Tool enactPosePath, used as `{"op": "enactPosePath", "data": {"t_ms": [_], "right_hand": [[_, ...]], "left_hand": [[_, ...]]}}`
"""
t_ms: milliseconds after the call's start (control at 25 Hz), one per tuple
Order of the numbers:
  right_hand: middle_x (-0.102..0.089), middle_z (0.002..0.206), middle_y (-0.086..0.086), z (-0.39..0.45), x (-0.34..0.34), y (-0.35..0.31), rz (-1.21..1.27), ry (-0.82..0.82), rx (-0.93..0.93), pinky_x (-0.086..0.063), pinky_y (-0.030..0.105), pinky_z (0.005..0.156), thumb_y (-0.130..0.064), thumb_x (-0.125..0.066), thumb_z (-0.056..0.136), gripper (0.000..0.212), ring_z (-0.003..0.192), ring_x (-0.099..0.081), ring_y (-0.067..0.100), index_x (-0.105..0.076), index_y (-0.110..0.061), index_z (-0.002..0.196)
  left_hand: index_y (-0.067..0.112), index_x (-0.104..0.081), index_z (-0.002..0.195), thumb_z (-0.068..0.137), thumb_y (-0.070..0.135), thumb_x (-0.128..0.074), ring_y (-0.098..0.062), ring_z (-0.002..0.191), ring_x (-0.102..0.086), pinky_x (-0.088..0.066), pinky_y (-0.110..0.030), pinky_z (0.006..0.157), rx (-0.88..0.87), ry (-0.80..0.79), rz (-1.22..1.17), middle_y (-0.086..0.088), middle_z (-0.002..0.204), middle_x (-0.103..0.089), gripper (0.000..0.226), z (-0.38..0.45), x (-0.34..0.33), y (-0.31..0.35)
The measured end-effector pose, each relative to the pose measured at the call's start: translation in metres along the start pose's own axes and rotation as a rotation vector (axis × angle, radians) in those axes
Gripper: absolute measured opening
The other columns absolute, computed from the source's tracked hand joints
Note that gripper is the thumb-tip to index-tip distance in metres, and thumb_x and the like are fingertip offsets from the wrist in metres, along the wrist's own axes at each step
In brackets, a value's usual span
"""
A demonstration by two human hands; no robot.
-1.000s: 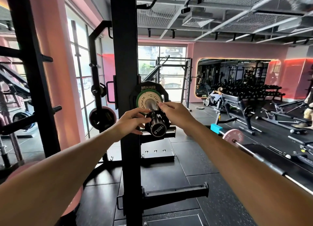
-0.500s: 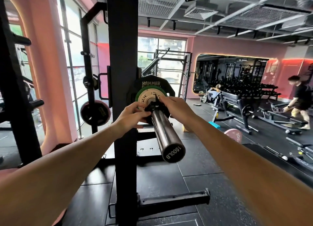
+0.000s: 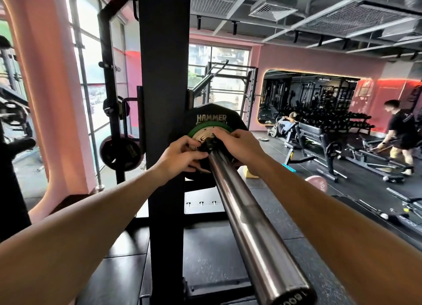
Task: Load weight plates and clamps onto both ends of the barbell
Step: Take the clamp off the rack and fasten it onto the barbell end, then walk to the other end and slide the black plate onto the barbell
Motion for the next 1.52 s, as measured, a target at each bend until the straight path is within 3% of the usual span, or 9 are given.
{"op": "enactPosePath", "data": {"t_ms": [360, 520, 600, 800, 920, 1040, 1200, 1320, 1520], "right_hand": [[-0.063, 0.093, 0.008, 0.012, 0.003, 0.003, 0.175, 0.090, -0.101, -0.059, 0.047, 0.084, -0.044, -0.042, 0.088, 0.034, 0.084, -0.062, 0.028, -0.057, -0.016, 0.098], [-0.064, 0.074, 0.005, 0.009, -0.002, 0.010, 0.346, -0.132, -0.316, -0.055, 0.032, 0.056, -0.051, -0.039, 0.090, 0.040, 0.062, -0.062, 0.024, -0.056, -0.016, 0.083], [-0.066, 0.071, 0.006, 0.009, -0.007, 0.010, 0.448, -0.227, -0.385, -0.052, 0.030, 0.057, -0.054, -0.041, 0.091, 0.042, 0.065, -0.064, 0.025, -0.059, -0.019, 0.079], [-0.060, 0.045, 0.003, 0.015, -0.006, 0.021, 0.618, -0.117, -0.399, -0.046, 0.021, 0.038, -0.033, -0.043, 0.096, 0.027, 0.037, -0.059, 0.019, -0.057, -0.015, 0.082], [-0.068, 0.064, 0.007, 0.019, -0.009, 0.024, 0.630, -0.068, -0.417, -0.050, 0.026, 0.044, -0.016, -0.039, 0.092, 0.021, 0.059, -0.062, 0.024, -0.061, -0.014, 0.093], [-0.064, 0.117, 0.018, 0.022, -0.010, 0.026, 0.552, -0.039, -0.419, -0.053, 0.032, 0.050, -0.013, -0.037, 0.097, 0.035, 0.087, -0.064, 0.030, -0.052, -0.013, 0.128], [-0.064, 0.089, 0.013, 0.008, 0.000, 0.028, 0.423, -0.063, -0.337, -0.053, 0.029, 0.048, -0.019, -0.045, 0.097, 0.018, 0.065, -0.064, 0.024, -0.057, -0.016, 0.110], [-0.069, 0.094, 0.006, -0.006, 0.027, 0.036, 0.020, 0.035, -0.125, -0.054, 0.031, 0.063, -0.036, -0.057, 0.092, 0.017, 0.079, -0.069, 0.025, -0.060, -0.023, 0.104], [-0.070, 0.092, 0.002, -0.052, 0.108, 0.036, -0.605, 0.077, 0.099, -0.041, 0.024, 0.071, -0.031, -0.071, 0.082, 0.013, 0.084, -0.060, 0.017, -0.074, -0.020, 0.089]], "left_hand": [[0.030, -0.068, 0.094, 0.080, 0.027, -0.085, -0.023, 0.076, -0.078, -0.062, -0.027, 0.065, -0.070, -0.047, 0.030, 0.003, 0.075, -0.074, 0.022, 0.002, 0.005, 0.002], [0.025, -0.065, 0.102, 0.084, 0.024, -0.082, -0.026, 0.080, -0.079, -0.060, -0.032, 0.069, -0.069, -0.065, 0.020, -0.010, 0.085, -0.076, 0.025, 0.000, 0.005, 0.002], [0.024, -0.064, 0.104, 0.084, 0.025, -0.081, -0.028, 0.081, -0.079, -0.060, -0.034, 0.071, -0.065, -0.074, 0.020, -0.015, 0.092, -0.076, 0.025, 0.000, 0.005, 0.002], [0.025, -0.065, 0.105, 0.084, 0.026, -0.081, -0.026, 0.081, -0.079, -0.060, -0.035, 0.072, -0.075, -0.087, 0.052, -0.015, 0.091, -0.076, 0.026, -0.001, 0.006, 0.005], [0.023, -0.064, 0.108, 0.085, 0.025, -0.080, -0.026, 0.081, -0.079, -0.061, -0.037, 0.075, -0.085, -0.088, 0.066, -0.017, 0.092, -0.075, 0.027, -0.002, 0.005, 0.005], [0.024, -0.063, 0.110, 0.087, 0.027, -0.078, -0.025, 0.082, -0.079, -0.062, -0.041, 0.078, -0.087, -0.095, 0.081, -0.016, 0.093, -0.075, 0.028, -0.002, 0.005, 0.006], [0.032, -0.066, 0.108, 0.086, 0.039, -0.076, -0.014, 0.082, -0.077, -0.059, -0.038, 0.076, -0.105, -0.090, 0.166, -0.007, 0.090, -0.075, 0.025, -0.005, 0.008, 0.008], [0.035, -0.073, 0.100, 0.082, 0.046, -0.078, -0.005, 0.072, -0.066, -0.051, -0.025, 0.072, -0.185, -0.047, 0.254, 0.006, 0.077, -0.065, 0.021, -0.008, 0.008, 0.028], [0.027, -0.077, 0.089, 0.079, 0.036, -0.083, -0.014, 0.088, -0.070, -0.054, -0.033, 0.088, -0.292, -0.082, 0.489, 0.005, 0.088, -0.075, 0.014, -0.019, -0.036, 0.098]]}}
Point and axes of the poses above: each hand's wrist, its own z-axis towards the middle knuckle, its own x-axis out of the back of the hand, y = z × x, the point moved 2 cm from there along z, towards the middle knuckle
